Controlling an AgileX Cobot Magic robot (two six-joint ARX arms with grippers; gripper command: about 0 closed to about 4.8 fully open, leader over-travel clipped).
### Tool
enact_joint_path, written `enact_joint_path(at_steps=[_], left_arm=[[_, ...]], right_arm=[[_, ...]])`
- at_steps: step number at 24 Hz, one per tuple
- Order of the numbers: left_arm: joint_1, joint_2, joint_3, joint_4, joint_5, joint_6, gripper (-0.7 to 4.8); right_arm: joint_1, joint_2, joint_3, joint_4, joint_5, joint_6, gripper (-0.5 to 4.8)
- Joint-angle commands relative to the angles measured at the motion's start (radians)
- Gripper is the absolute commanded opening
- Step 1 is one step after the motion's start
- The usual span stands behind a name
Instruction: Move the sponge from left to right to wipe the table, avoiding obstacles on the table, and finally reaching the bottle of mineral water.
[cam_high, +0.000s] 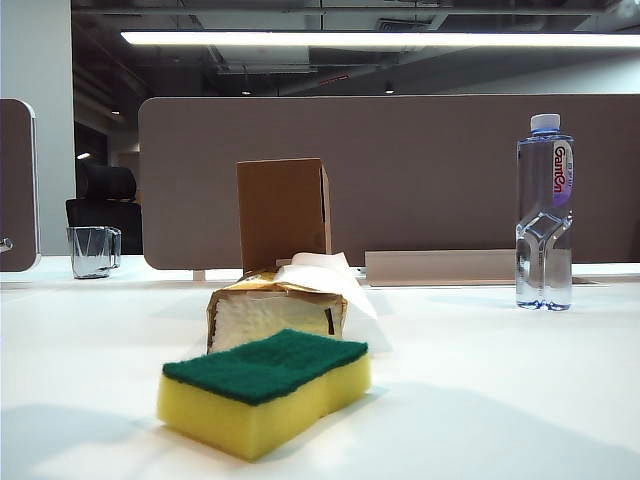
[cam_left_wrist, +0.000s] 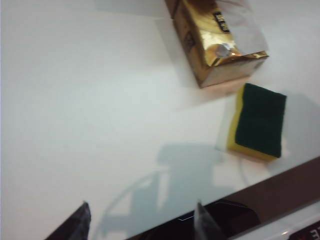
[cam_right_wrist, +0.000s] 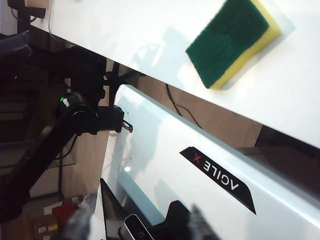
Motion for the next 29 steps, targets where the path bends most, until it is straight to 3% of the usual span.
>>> enact_joint_path(at_steps=[1, 8, 12, 16, 19, 29], left_arm=[[0.001, -0.005, 0.007, 0.001, 0.028, 0.0, 2.51], [0.0, -0.005, 0.007, -0.04, 0.087, 0.001, 2.84], [0.001, -0.006, 0.007, -0.049, 0.088, 0.001, 2.83], [0.0, -0.006, 0.007, -0.061, 0.088, 0.001, 2.83], [0.0, -0.006, 0.007, -0.09, 0.088, 0.002, 2.83], [0.0, -0.006, 0.096, -0.107, 0.088, 0.004, 2.83]], right_arm=[[0.001, -0.002, -0.052, 0.029, -0.003, -0.005, 2.84], [0.014, -0.001, -0.156, 0.154, 0.029, 0.071, 2.85], [0.179, 0.022, -0.162, 0.295, 0.165, 0.172, 2.88], [0.314, 0.098, -0.162, 0.372, 0.287, 0.231, 4.02], [0.388, 0.206, -0.162, 0.44, 0.344, 0.24, 4.06], [0.401, 0.418, -0.162, 0.679, 0.394, 0.311, 4.06]])
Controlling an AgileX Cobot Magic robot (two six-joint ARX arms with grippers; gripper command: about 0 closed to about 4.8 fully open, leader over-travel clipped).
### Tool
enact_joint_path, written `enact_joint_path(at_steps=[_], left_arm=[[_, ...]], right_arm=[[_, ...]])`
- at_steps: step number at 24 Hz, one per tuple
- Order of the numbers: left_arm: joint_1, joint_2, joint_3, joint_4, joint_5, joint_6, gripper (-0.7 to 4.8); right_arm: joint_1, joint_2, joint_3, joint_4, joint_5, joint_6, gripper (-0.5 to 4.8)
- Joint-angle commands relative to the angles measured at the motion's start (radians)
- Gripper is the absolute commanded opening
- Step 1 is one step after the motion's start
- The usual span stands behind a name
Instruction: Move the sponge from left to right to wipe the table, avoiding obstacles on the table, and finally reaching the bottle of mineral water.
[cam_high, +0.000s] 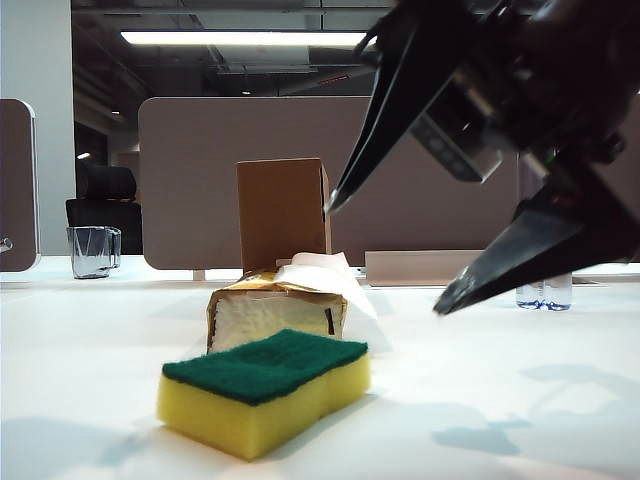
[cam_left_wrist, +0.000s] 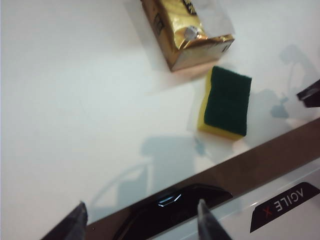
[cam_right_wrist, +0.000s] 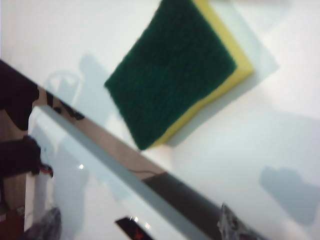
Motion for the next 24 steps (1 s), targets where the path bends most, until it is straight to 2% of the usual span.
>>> enact_joint_path(at_steps=[1, 14, 24], left_arm=[[0.0, -0.001, 0.028, 0.009, 0.005, 0.004, 2.83], [0.0, -0.001, 0.051, 0.005, 0.009, 0.004, 2.83], [0.0, -0.001, 0.056, -0.013, 0.008, 0.023, 2.83]], right_arm=[[0.001, 0.045, 0.001, 0.063, 0.018, 0.017, 4.06], [0.045, 0.264, 0.001, 0.241, 0.039, 0.089, 4.05], [0.044, 0.321, 0.001, 0.34, 0.045, 0.128, 4.04]])
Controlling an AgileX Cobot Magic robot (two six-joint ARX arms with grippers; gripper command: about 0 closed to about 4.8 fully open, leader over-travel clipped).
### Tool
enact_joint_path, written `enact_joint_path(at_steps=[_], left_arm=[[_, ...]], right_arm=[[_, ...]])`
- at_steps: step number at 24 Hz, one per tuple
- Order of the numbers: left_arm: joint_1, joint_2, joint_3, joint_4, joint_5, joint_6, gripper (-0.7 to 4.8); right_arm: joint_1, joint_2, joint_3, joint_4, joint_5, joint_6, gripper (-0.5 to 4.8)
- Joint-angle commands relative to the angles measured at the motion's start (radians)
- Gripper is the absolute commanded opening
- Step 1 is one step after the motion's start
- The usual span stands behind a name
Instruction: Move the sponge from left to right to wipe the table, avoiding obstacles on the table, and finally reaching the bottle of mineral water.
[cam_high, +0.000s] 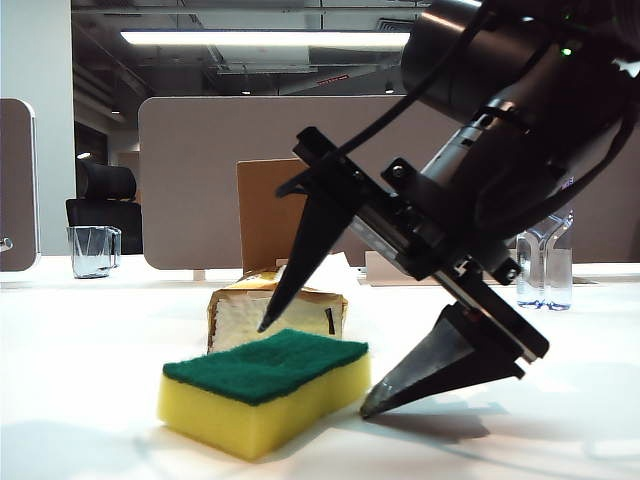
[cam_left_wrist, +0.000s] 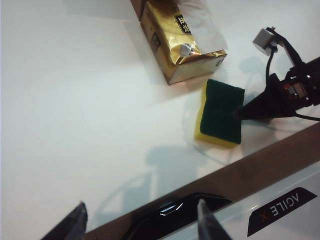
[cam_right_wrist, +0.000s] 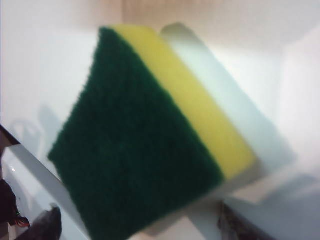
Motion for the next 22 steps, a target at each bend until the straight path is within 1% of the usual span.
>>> enact_joint_path(at_steps=[1, 9, 13, 17, 20, 22], left_arm=[[0.0, -0.001, 0.008, -0.004, 0.007, 0.016, 2.83], [0.0, -0.001, 0.008, -0.004, 0.007, 0.016, 2.83], [0.0, -0.001, 0.008, -0.005, 0.008, 0.016, 2.83], [0.0, -0.001, 0.008, -0.007, 0.007, 0.016, 2.83], [0.0, -0.002, 0.008, -0.008, 0.007, 0.016, 2.83], [0.0, -0.002, 0.008, -0.008, 0.007, 0.016, 2.83]], right_arm=[[0.002, 0.019, 0.001, 0.037, 0.004, 0.022, 4.05], [0.002, 0.055, 0.001, 0.087, 0.005, 0.039, 3.98], [0.002, 0.072, 0.001, 0.085, 0.041, 0.039, 3.95], [0.007, 0.122, 0.001, 0.075, 0.05, 0.064, 3.93], [0.016, 0.143, 0.001, 0.074, 0.06, 0.065, 3.57], [0.022, 0.147, 0.001, 0.066, 0.072, 0.065, 3.55]])
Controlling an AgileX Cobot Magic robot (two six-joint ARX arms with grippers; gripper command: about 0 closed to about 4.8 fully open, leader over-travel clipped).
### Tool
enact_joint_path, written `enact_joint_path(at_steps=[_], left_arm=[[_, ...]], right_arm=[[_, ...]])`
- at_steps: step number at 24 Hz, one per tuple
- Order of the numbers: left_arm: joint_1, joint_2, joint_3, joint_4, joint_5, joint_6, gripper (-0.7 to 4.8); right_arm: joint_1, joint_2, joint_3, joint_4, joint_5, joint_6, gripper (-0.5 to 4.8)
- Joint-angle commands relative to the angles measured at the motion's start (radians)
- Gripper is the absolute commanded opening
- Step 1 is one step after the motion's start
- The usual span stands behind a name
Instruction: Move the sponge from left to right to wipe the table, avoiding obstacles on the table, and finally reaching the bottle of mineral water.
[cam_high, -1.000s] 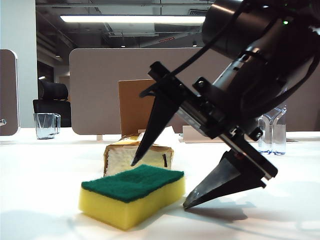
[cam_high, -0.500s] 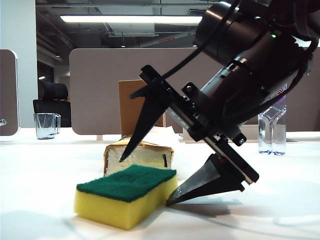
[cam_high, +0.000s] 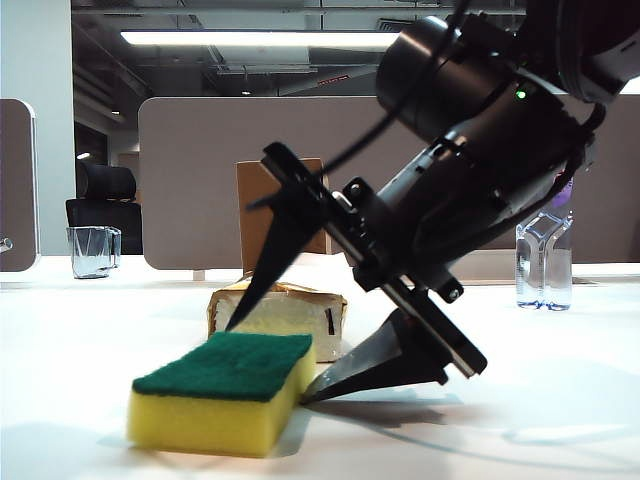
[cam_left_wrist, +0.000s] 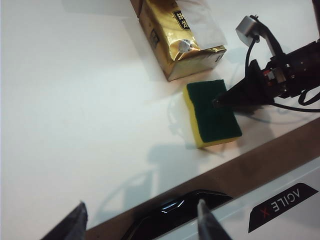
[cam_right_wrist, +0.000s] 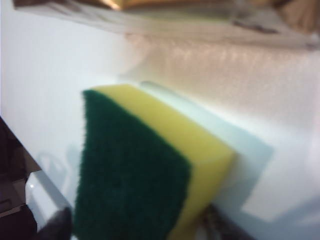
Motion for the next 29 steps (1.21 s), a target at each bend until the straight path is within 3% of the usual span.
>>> enact_joint_path(at_steps=[1, 6, 9, 15, 17, 19, 29], left_arm=[[0.0, -0.002, 0.006, 0.003, 0.006, 0.004, 2.83], [0.0, -0.003, 0.006, 0.004, 0.005, 0.007, 2.83], [0.0, -0.006, 0.007, 0.006, 0.005, 0.007, 2.83], [0.0, -0.006, 0.007, 0.006, 0.002, 0.007, 2.83], [0.0, -0.006, 0.007, 0.006, 0.002, 0.007, 2.82], [0.0, -0.007, 0.008, 0.006, 0.002, 0.007, 2.82], [0.0, -0.007, 0.058, 0.004, -0.007, 0.008, 2.82]], right_arm=[[0.015, 0.029, -0.018, -0.113, 0.074, 0.004, 3.55], [0.019, 0.029, -0.018, -0.142, 0.111, 0.003, 3.44], [0.019, 0.029, -0.018, -0.151, 0.125, 0.003, 2.49], [0.019, 0.029, -0.018, -0.159, 0.146, 0.002, 1.61], [0.019, 0.029, -0.018, -0.163, 0.148, -0.005, 0.65], [0.019, 0.029, -0.018, -0.161, 0.151, -0.005, 0.03], [0.019, 0.028, -0.018, -0.162, 0.165, -0.024, -0.06]])
